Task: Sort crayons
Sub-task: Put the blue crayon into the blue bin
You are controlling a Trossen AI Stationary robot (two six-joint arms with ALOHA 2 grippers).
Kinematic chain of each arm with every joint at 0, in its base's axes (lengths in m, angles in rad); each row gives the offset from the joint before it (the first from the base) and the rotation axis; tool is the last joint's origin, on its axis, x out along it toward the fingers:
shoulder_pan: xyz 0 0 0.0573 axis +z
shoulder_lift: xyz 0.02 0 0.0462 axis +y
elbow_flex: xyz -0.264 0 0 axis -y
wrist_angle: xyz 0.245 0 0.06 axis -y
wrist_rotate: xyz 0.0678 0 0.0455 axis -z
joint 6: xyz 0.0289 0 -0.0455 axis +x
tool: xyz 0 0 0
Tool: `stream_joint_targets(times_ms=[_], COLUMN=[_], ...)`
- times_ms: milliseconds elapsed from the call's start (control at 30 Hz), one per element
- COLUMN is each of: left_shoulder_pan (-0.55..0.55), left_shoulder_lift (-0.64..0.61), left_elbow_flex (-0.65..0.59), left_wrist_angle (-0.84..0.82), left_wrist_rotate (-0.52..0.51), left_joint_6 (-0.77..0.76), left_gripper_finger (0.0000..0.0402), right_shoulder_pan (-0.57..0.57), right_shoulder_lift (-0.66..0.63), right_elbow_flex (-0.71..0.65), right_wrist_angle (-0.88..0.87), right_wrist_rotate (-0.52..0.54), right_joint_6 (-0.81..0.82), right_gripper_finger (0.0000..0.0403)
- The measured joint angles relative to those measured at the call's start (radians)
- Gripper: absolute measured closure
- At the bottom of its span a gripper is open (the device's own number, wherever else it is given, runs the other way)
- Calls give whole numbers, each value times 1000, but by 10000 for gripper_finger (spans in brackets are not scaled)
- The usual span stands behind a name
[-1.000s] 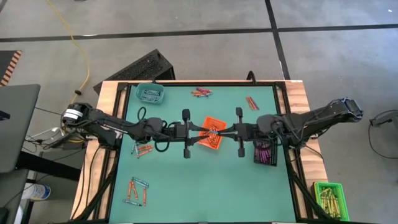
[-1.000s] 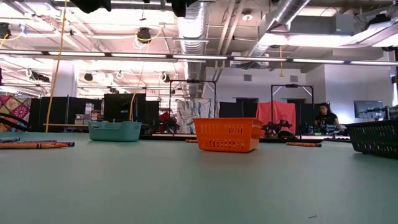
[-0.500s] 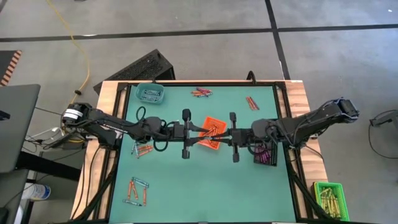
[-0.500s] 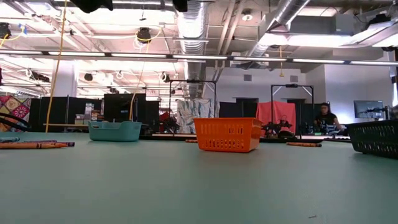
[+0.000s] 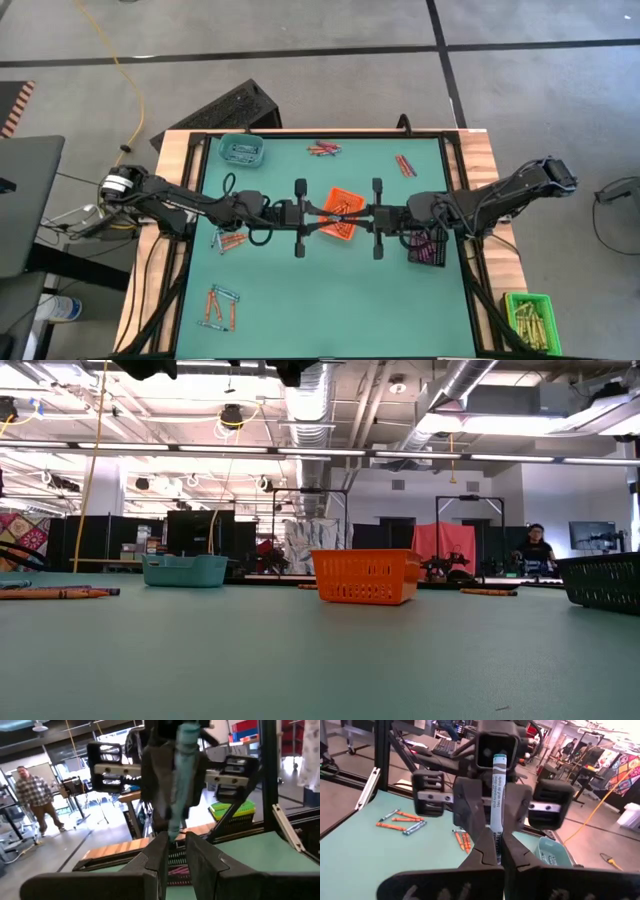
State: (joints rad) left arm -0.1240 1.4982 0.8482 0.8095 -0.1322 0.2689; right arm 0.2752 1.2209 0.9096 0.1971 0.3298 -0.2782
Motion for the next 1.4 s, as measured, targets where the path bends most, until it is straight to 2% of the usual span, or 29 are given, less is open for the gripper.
stream_joint_targets(times_ms=[667,1033,1400], left_shoulder_pan=[-4,-6,-11], left_shoulder_lift=[0,0,0], left_elbow_flex=[0,3,3], left_wrist_angle=[83,82,52], left_wrist_rotate=[48,72,72], left_joint_6=[12,-1,1], left_gripper_finger=[346,346,365], right_shoulder_pan=[-1,-1,7], right_shoulder_lift=[5,60,48], right_elbow_flex=[0,0,0], right_wrist_angle=[-47,-17,18], right_wrist_rotate=[14,13,21], right_joint_6=[31,43,12], right_gripper_finger=[403,403,403])
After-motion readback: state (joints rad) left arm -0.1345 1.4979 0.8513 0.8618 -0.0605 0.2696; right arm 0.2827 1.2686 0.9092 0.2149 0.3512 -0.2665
